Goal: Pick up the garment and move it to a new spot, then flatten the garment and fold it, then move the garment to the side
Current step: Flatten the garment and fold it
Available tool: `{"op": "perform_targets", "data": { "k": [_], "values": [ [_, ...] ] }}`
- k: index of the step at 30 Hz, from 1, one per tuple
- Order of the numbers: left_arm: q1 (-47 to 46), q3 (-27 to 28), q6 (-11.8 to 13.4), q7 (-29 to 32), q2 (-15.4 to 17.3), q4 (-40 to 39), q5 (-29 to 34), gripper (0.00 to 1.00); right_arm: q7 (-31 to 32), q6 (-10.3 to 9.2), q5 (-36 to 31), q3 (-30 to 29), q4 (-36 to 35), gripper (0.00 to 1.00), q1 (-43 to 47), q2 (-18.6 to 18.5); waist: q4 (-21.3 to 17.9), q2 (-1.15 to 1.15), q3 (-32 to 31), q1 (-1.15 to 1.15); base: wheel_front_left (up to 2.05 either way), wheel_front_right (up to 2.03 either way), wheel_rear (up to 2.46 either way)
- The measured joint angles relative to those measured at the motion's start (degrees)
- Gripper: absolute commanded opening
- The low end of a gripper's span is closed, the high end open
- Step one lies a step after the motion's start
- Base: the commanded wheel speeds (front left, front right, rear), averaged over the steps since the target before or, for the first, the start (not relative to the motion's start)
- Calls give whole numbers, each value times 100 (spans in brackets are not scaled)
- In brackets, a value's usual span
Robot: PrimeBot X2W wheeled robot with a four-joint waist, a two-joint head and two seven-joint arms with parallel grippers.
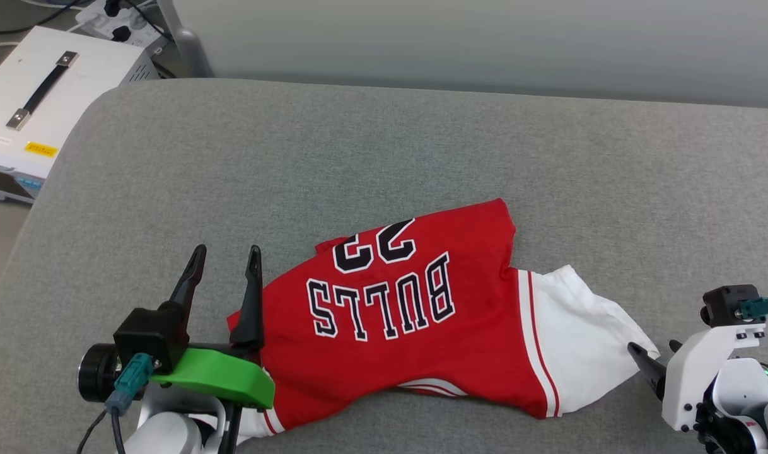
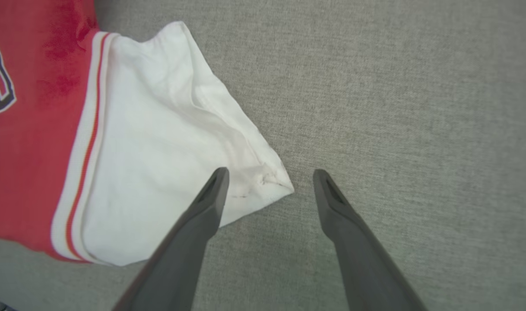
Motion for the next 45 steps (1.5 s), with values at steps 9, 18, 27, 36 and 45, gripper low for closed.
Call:
{"op": "perform_targets", "data": {
  "k": [9, 18, 27, 36, 45],
  "values": [
    [-96, 149, -178, 0, -220, 87, 204, 100, 498, -3, 194, 336, 780, 93, -276, -170, 202, 0, 252, 0, 0, 0, 0],
    [65, 348, -247, 0, -277, 282, 221, 100, 517, -3, 325, 539, 934, 0, -516, -168, 145, 0, 178, 0, 0, 0, 0],
    [247, 345, -350, 77, -131, 363, 167, 100, 469, 4, 218, -192, 907, 0, -521, -355, -22, 0, -110, 0, 0, 0, 0],
    [483, 89, -687, 1160, 158, 357, -360, 100, 566, 4, -91, -1356, 527, 0, -161, -356, -276, 0, -296, 0, 0, 0, 0],
    [904, -449, -960, 3355, 831, -134, -1295, 100, 697, 4, -211, -1630, 81, 0, 172, 64, -459, 0, -361, 0, 0, 0, 0]
  ]
}}
